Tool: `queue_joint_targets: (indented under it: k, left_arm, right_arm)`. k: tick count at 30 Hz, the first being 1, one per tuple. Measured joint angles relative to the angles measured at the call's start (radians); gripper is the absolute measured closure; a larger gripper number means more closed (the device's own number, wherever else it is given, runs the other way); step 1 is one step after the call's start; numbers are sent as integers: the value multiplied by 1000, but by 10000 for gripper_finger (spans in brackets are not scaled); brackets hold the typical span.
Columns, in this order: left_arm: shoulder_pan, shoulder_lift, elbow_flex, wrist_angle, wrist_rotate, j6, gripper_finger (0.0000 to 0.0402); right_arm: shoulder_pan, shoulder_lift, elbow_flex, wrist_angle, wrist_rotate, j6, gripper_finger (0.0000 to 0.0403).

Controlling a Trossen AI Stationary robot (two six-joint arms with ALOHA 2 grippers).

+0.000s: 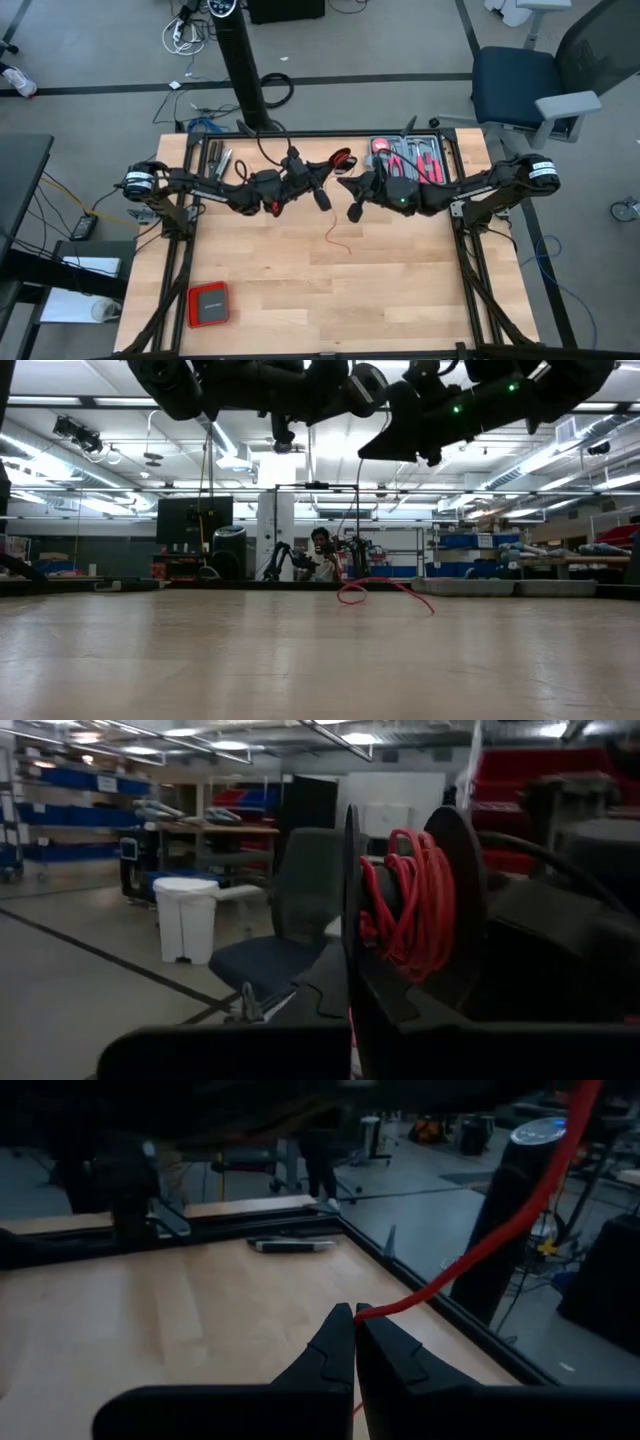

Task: Coil cords
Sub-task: Coil the red cable wire onto the black spool

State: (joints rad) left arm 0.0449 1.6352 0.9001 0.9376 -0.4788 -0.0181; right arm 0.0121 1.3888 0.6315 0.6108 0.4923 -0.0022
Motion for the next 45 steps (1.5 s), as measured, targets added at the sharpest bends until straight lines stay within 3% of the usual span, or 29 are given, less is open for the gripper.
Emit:
queue_joint_targets:
  k: [8, 14, 21, 27, 35, 45]
  left_arm:
    - [21, 2, 0, 10, -7, -106, 401]
    - [25, 3, 0, 6, -103, -126, 401]
    - [39, 3, 0, -64, -105, -260, 401]
    - [51, 3, 16, -156, -39, -360, 401]
    - [54, 3, 141, -410, 98, -357, 401]
    - [53, 3, 181, -518, 212, -353, 401]
  right_arm:
    - [6, 0, 86, -204, -26, 30, 402]
    - [2, 0, 230, -487, -89, 34, 402]
    - [2, 0, 380, -683, -244, -125, 403]
    - [-16, 0, 472, -829, -318, -180, 403]
    - [-54, 0, 550, -1020, -431, -194, 403]
    - [-54, 0, 619, -1100, -425, -213, 403]
